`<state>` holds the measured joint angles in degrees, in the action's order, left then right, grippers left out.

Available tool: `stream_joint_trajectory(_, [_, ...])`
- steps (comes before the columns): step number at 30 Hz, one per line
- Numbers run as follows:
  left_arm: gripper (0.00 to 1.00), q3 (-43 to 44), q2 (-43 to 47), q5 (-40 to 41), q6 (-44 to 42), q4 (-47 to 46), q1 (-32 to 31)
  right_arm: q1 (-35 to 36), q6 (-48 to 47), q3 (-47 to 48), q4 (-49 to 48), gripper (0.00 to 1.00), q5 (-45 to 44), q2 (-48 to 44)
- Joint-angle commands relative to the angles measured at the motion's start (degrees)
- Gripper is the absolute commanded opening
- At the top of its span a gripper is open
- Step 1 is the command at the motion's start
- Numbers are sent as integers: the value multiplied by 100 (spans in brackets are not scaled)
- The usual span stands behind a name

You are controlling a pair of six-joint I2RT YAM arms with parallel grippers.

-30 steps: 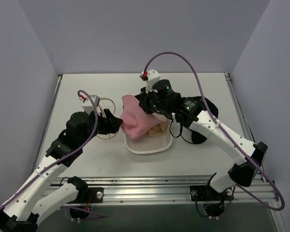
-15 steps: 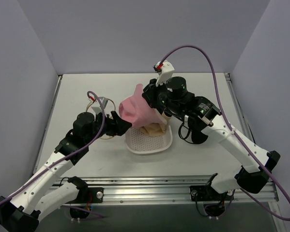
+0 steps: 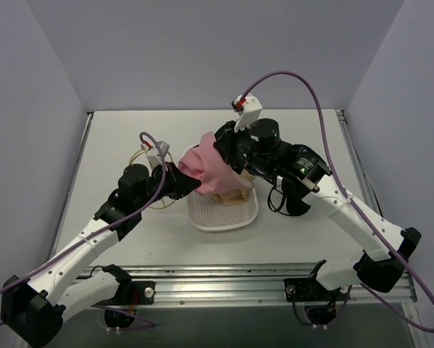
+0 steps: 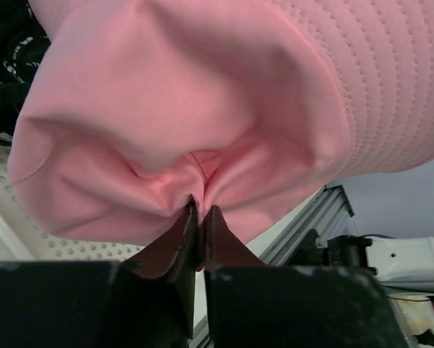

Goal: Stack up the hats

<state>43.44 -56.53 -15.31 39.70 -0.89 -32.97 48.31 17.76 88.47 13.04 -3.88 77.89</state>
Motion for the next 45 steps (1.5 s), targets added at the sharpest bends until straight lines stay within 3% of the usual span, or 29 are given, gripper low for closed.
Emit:
stream_joint_trajectory(1, [5,112,107,62,-6,-185,-25,38,8,-49,-425,0,-174,-230])
stream_joint_trajectory(3, [2,339,291,421,-173,557,-25,38,0,-84,-434,0,-166,-256])
stream_joint_trajectory(7, [2,1173,564,1966,-595,1932,-16,38,-53,-23,-442,0,-113,-178])
stream_joint_trajectory(15, [2,3029,468,2761,-1228,3707,-25,46,-9,329,-574,0,-87,174])
stream_joint_trajectory(20, [2,3679,336,2893,-1403,4131,-16,46,87,391,-890,0,229,376])
stream_joint_trajectory(29, [2,4462,213,4246,-1720,5185,-16,46,105,557,-1444,0,730,763])
stream_joint_trajectory(38, [2,4998,362,4326,-2010,5318,-16,73,149,663,-1936,0,1196,895])
stream_joint_trajectory(45, [2,5069,345,5187,-2133,5555,-16,82,131,286,-2709,0,1495,850])
